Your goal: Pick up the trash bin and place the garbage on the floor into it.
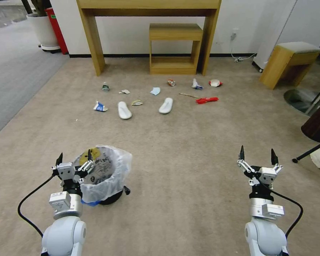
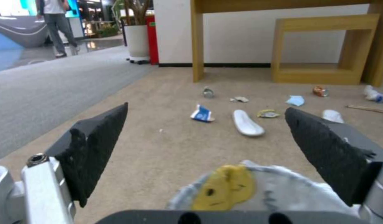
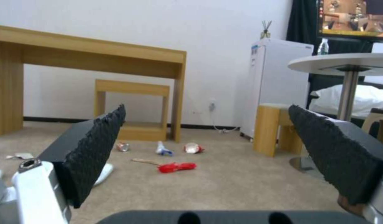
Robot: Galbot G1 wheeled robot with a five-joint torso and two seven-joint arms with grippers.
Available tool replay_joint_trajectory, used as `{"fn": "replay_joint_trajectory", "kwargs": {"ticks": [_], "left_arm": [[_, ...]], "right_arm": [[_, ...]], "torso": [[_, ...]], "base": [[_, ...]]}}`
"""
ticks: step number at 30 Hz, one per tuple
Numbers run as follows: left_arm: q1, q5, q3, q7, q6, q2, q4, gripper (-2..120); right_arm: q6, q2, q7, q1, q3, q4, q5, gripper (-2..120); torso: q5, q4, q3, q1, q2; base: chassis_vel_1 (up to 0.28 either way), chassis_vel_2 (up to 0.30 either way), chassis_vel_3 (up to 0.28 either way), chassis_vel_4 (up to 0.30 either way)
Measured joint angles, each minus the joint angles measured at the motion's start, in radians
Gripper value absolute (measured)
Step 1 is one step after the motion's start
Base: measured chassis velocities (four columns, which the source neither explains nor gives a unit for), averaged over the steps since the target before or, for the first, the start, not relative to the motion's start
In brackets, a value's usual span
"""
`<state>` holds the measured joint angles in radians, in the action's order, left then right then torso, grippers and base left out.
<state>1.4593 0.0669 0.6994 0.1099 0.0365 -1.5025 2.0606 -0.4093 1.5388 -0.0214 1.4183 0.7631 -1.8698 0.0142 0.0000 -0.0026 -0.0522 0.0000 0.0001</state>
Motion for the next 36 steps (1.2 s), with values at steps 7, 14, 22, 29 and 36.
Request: {"fn": "replay_joint_trajectory", "kwargs": {"ticks": [7, 14, 22, 29, 36], "left_arm": [[-0.003, -0.003, -0.002, 0.0, -0.005, -0.003, -0.01, 100], [-0.005, -0.003, 0.0, 0.0, -0.006, -0.003, -0.016, 100], [-0.008, -0.003, -0.002, 0.0, -0.007, -0.005, -0.021, 100], [-0.009, -0.006, -0.002, 0.0, -0.01, -0.007, -0.027, 100], [-0.008, -0.008, -0.002, 0.0, -0.013, -0.007, -0.027, 100]], "right_arm": [[-0.024, 0.001, 0.004, -0.004, 0.004, 0.013, -0.001, 100], [-0.053, -0.002, 0.013, -0.012, 0.003, 0.026, 0.016, 100], [-0.052, -0.004, 0.036, -0.014, 0.016, 0.029, 0.016, 100], [-0.043, -0.009, 0.048, -0.016, 0.028, 0.03, 0.017, 100], [-0.043, -0.009, 0.048, -0.016, 0.029, 0.03, 0.02, 100]], "torso": [[0.0001, -0.0002, 0.0, 0.0, 0.0], [-0.0002, 0.0002, 0.0, 0.0, 0.0], [0.0002, -0.0004, 0.0, 0.0, 0.0], [0.0, -0.0001, 0.0, 0.0, 0.0], [0.0, -0.0001, 0.0, 0.0, 0.0]], "base": [[0.151, 0.154, -0.161, -0.157], [0.126, 0.126, -0.116, -0.093], [0.003, -0.001, 0.002, 0.0], [0.0, 0.0, 0.0, 0.0], [-0.012, 0.013, 0.012, -0.015]]}}
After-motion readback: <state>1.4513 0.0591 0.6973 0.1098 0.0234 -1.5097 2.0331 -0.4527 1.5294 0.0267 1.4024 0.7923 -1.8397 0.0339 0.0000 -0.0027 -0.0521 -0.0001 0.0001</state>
